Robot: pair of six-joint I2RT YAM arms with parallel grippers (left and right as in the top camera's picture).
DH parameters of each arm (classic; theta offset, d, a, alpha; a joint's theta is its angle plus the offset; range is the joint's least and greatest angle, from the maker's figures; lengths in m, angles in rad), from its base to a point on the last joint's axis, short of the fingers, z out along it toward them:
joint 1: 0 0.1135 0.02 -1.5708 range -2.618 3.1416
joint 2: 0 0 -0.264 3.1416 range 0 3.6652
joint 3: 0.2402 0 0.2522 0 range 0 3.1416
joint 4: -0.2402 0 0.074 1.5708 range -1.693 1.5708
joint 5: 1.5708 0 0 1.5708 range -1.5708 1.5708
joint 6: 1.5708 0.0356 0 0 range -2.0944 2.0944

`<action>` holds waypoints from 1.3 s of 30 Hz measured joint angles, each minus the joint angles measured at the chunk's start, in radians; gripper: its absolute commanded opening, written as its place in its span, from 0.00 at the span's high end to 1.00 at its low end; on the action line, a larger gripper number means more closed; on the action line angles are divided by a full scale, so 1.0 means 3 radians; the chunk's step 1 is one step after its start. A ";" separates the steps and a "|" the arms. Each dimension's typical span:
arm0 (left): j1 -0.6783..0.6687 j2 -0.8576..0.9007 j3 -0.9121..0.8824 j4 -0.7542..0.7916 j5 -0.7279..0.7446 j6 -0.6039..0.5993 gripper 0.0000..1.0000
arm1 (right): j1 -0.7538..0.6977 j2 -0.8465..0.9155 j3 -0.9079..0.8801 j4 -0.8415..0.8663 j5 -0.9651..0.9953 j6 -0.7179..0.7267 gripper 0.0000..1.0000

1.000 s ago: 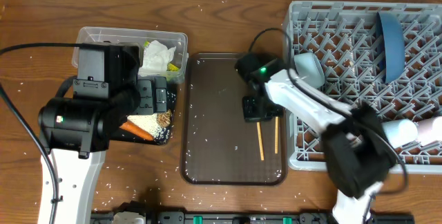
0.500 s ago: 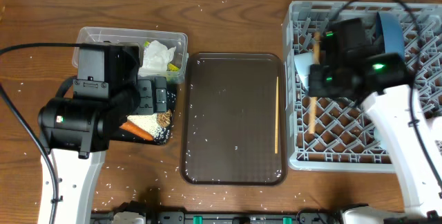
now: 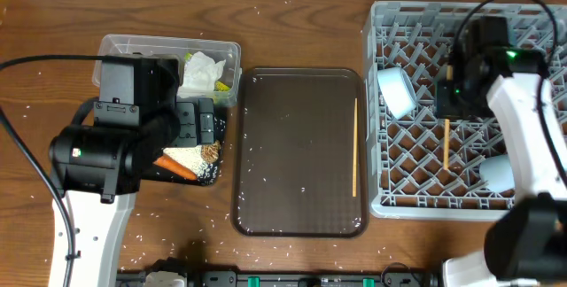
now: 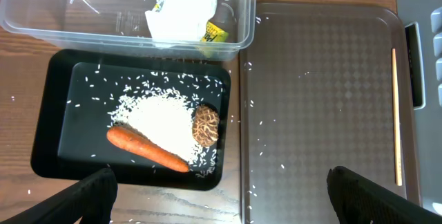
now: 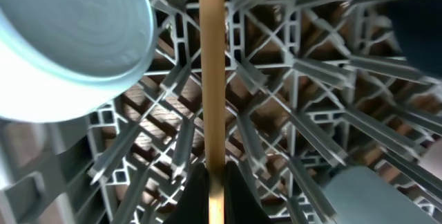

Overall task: Sort waste into correct bins and load items into the dishwasher rack
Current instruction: 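Carry chopstick with right gripper into rack and release it, then move right gripper back to the remaining chopstick on brown tray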

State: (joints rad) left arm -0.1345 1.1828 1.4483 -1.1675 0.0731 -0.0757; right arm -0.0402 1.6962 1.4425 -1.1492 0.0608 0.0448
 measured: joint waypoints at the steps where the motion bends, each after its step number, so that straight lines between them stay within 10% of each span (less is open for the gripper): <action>1: 0.0000 0.0000 0.0000 0.0000 0.0000 0.0000 0.02 | 0.0000 0.0055 -0.0004 0.0013 0.0001 0.0001 0.71; 6: 0.0000 0.0000 0.0000 -0.0001 0.0000 0.0000 0.02 | 0.0004 0.0112 -0.0005 -0.0043 0.0001 -0.0019 0.46; 20: 0.0000 0.0000 0.0000 0.0000 0.0000 0.0000 0.02 | 0.1141 -0.0645 0.0160 0.0066 -0.0816 0.0294 0.60; 25: 0.0000 0.0000 0.0000 0.0000 0.0000 0.0000 0.02 | 0.1882 -0.0430 0.0159 0.0131 -0.0516 0.0903 0.45; 39: 0.0000 0.0000 0.0000 0.0000 0.0001 0.0000 0.02 | 0.2057 0.0927 0.0148 0.0239 0.0070 0.2079 0.54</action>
State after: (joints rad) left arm -0.1345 1.1828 1.4483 -1.1675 0.0734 -0.0757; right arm 0.5770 1.9743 1.4868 -1.0775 0.0818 0.6685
